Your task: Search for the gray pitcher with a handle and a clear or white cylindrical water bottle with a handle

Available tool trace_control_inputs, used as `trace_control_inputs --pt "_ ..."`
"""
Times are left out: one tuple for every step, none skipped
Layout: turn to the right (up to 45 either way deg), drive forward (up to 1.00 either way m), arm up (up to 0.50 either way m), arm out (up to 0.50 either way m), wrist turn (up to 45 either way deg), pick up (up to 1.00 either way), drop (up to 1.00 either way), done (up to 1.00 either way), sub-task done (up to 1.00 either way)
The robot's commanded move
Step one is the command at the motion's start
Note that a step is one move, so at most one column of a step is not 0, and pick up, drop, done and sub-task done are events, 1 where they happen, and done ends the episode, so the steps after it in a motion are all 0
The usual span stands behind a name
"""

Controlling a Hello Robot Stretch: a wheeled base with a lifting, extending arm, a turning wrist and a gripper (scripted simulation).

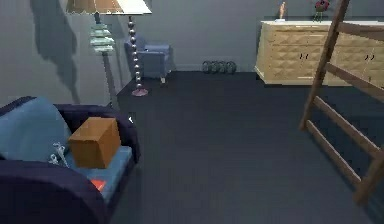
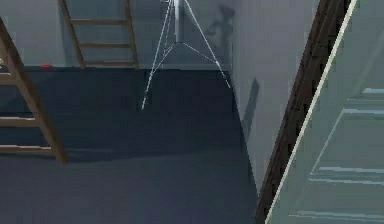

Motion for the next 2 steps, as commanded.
trace_control_inputs --pt "0.0 0.70 0.00 0.00 0.0 0.00 0.00 0.00 0.00" --pt "-45.0 0.00 0.00 0.00 0.0 0.00 0.00 0.00 0.00"
